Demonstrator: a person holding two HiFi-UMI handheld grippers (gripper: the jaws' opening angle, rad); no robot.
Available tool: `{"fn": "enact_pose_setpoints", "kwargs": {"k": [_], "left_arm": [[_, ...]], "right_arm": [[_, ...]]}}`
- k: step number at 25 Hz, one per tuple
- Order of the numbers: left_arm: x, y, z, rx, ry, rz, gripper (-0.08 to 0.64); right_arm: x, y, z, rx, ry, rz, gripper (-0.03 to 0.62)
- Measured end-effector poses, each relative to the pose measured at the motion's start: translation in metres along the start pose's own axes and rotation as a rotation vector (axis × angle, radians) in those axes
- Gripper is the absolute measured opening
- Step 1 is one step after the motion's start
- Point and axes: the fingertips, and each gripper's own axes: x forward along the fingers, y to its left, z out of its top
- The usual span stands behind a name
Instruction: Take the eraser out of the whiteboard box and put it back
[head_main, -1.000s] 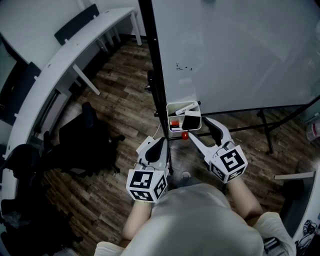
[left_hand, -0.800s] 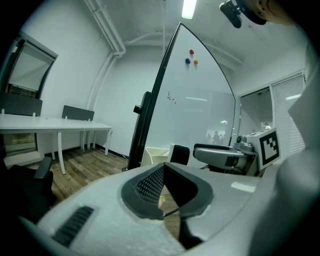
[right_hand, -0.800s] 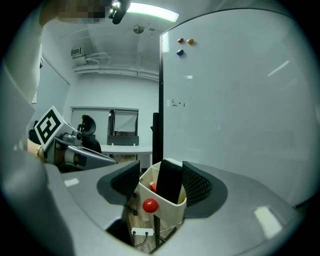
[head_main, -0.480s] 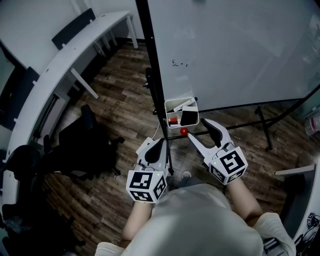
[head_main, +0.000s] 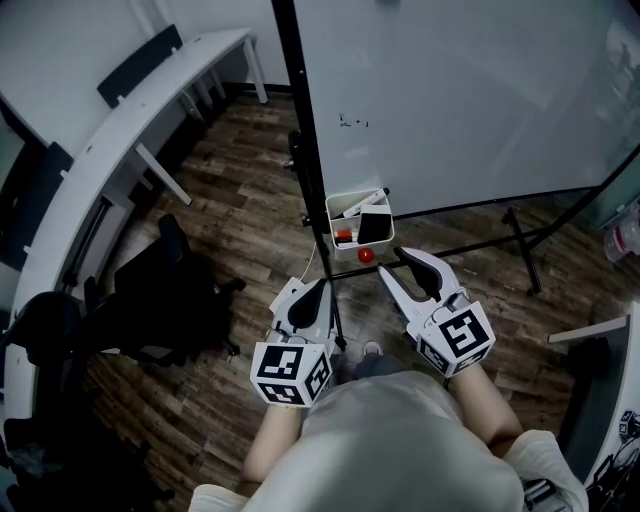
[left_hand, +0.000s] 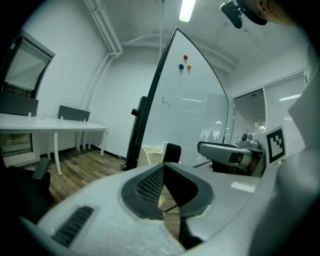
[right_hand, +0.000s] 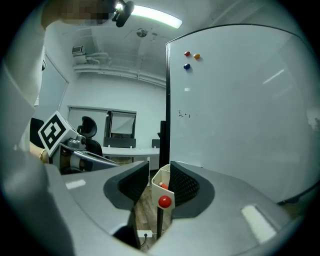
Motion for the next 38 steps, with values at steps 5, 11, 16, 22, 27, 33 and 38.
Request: {"fn": "enact_pose_setpoints", "kwargs": {"k": [5,11,16,22,27,33,38], "left_arm": [[-0.008,-0.002,-0.005,-0.001,0.004,-0.013,0.0],[-0.017,-0.005,-0.01,0.001,0.005,-0.031,0.0],[-0.025,-0.01,-0.016,0.005,0.008,-0.051,0.0],[-0.039,-0.018,-0.023,0.012,0.01,-0.071,0.0],[-0.05,-0.026,-0.03,0.017,0.017,-0.088,0.0],[-0.063,-0.04,-0.041,0.022,0.027,-0.114,0.0],[-0.074,-0.047,-0.051,0.008,0.032,-0.125,0.0]], "right_arm": [[-0.01,0.01,0.0,-0.008,-0.002,-0.023,0.088],[-0.023,0.021,0.0,-0.009,-0.01,-0.055,0.031],[-0.038,0.029,0.001,-0.002,-0.029,-0.089,0.005],[-0.056,0.042,0.0,-0.002,-0.038,-0.117,0.003],[-0.073,0.052,-0.001,0.007,-0.04,-0.141,0.003],[-0.094,0.062,-0.004,0.011,-0.041,-0.17,0.003],[-0.111,0.071,-0.009,0.011,-0.03,-0.194,0.003]]}}
